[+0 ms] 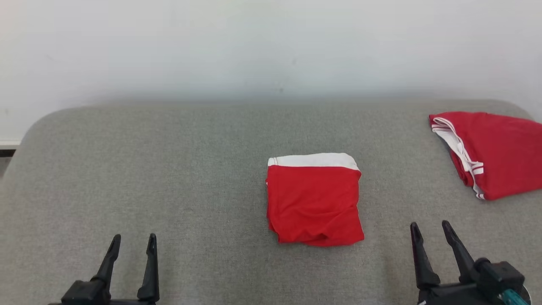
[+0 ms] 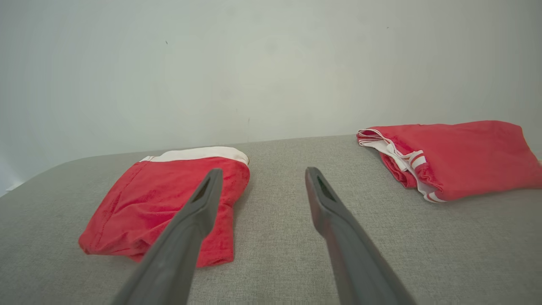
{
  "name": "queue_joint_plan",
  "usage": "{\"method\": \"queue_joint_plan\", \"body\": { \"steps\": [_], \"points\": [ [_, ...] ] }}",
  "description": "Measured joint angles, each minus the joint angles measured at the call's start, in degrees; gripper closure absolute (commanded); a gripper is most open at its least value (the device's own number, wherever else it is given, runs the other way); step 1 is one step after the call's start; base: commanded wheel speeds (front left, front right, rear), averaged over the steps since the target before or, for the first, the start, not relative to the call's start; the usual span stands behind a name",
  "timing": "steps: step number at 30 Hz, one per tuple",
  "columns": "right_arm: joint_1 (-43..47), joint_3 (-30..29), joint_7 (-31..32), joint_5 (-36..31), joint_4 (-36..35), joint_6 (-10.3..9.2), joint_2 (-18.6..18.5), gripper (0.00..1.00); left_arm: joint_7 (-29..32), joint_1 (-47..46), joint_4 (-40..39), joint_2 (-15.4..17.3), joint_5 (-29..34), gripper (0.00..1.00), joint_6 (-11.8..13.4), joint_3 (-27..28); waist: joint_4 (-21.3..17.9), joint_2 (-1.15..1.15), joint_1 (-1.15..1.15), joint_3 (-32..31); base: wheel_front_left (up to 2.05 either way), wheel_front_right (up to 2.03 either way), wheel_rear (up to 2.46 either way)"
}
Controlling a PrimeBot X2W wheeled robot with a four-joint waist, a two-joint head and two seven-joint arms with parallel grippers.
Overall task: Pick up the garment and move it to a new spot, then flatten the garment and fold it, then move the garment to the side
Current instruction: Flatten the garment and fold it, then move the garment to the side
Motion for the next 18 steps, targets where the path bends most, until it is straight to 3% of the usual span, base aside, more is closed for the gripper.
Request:
{"method": "queue_joint_plan", "body": {
  "steps": [18],
  "points": [
    [4.27, -3.27, 1.57, -2.49, -2.43, 0.0, 1.63, 0.0, 0.0, 3.23, -3.13, 0.08, 0.65, 0.0, 0.98, 0.98, 1.19, 0.0, 0.01, -1.53, 0.0, 0.0, 0.0]
  ]
}}
